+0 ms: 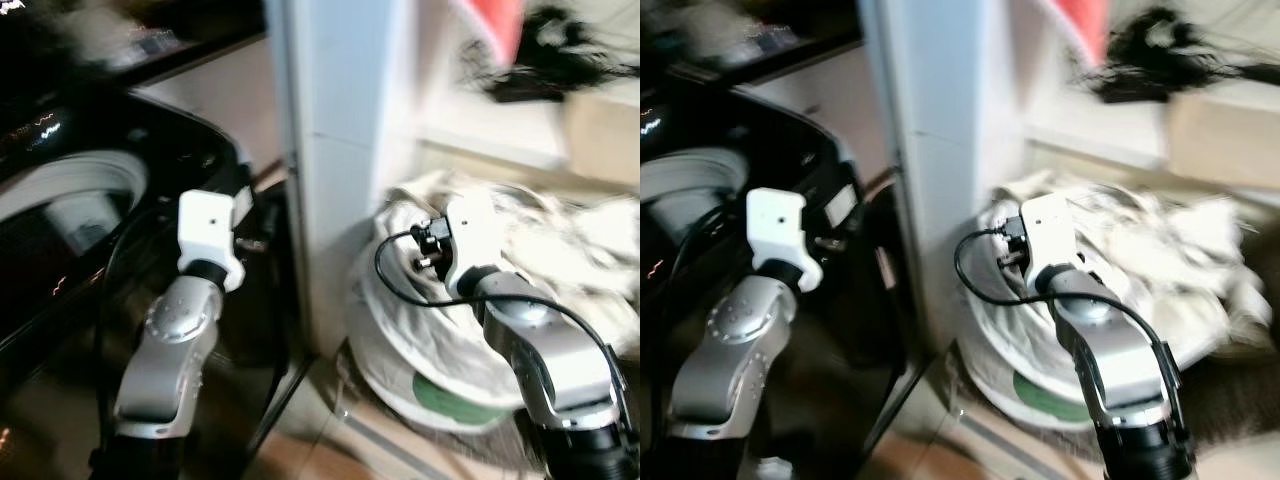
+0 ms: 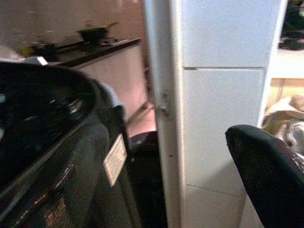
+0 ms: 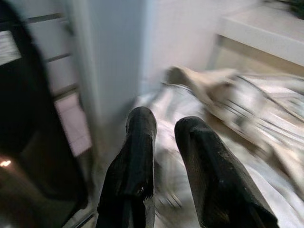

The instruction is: Clothes washing

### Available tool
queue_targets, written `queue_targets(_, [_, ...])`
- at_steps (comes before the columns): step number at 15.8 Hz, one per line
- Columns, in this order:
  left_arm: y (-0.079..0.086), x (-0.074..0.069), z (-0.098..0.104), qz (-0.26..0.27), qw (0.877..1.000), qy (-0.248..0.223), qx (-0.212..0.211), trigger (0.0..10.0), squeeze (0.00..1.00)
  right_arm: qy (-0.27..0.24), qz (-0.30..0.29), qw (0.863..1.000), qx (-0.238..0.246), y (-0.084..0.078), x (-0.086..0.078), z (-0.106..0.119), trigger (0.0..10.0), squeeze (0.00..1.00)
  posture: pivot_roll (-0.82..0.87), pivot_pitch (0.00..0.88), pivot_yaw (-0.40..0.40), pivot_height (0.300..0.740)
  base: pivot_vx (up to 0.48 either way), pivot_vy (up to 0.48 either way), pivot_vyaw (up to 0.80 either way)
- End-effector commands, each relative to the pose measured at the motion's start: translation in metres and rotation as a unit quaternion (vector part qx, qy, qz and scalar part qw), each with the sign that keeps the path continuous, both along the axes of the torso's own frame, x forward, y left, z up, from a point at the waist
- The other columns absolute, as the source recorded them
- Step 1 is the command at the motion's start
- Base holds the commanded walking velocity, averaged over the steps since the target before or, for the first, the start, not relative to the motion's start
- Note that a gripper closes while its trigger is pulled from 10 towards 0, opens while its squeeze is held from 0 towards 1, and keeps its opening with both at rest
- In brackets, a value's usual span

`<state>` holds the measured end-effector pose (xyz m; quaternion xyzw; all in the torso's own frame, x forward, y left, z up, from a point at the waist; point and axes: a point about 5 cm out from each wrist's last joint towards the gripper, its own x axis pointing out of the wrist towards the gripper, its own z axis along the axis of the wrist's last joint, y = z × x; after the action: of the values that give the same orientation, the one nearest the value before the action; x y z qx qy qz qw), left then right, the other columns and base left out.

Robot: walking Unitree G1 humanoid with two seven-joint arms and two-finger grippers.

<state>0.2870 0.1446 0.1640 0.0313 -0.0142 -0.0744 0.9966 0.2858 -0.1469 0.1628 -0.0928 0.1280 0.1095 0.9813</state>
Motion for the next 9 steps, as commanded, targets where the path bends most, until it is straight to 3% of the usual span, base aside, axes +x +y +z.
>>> queue_targets(1, [-0.0081,0.0019,0.0034,-0.017,1.000,-0.007,0.000,10.0,0.00,-0.002,-0.013,1.000,-0.002,-0.0068,-0.0010,0.0028,10.0,0.00,-0.11,0.000,0.085,0.740,0.000,0.439,-0.80])
queue_targets(3, [-0.0101,0.0019,0.0037,-0.022,1.000,-0.007,0.003,10.0,0.00,-0.004,-0.013,1.000,-0.002,-0.0069,-0.0015,0.0035,10.0,0.00,-0.11,0.000,0.083,0.740,0.000,0.000,-0.33])
queue_targets(5, [-0.0117,0.0005,0.0054,-0.017,1.000,-0.015,0.020,10.0,0.00,-0.007,-0.009,1.000,-0.006,-0.0062,-0.0019,0.0042,10.0,0.00,-0.11,0.000,0.079,0.740,0.000,-0.480,0.00])
queue_targets(7, [-0.0128,-0.0007,0.0036,-0.012,1.000,-0.010,0.010,10.0,0.00,-0.008,-0.006,1.000,-0.009,-0.0061,-0.0015,0.0049,10.0,0.00,-0.10,0.000,0.070,0.740,0.000,-0.480,0.00])
queue_targets(9, [-0.0115,-0.0025,0.0026,-0.004,1.000,-0.009,-0.011,10.0,0.00,-0.011,-0.001,1.000,-0.013,-0.0066,-0.0008,0.0055,10.0,0.00,-0.10,0.001,0.063,0.740,0.000,0.000,0.00])
